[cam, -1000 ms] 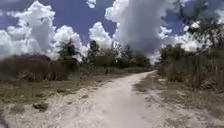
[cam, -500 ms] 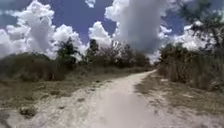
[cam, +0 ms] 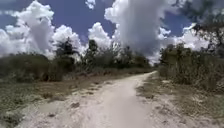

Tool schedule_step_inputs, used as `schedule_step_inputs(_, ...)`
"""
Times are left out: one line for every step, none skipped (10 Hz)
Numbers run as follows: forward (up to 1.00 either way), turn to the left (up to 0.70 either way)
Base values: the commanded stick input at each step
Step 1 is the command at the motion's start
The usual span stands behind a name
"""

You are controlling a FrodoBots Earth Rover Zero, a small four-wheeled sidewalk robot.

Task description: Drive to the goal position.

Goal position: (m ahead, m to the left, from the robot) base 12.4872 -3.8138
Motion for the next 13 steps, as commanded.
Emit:
schedule_step_inputs(0.5,0.0)
schedule_step_inputs(0.5,0.0)
schedule_step_inputs(0.5,0.0)
schedule_step_inputs(0.5,0.0)
schedule_step_inputs(0.5,0.0)
schedule_step_inputs(0.5,0.0)
schedule_step_inputs(0.5,0.0)
schedule_step_inputs(0.5,0.0)
schedule_step_inputs(0.5,0.0)
schedule_step_inputs(0.5,0.0)
schedule_step_inputs(0.5,0.0)
schedule_step_inputs(0.5,0.0)
schedule_step_inputs(0.5,0.0)
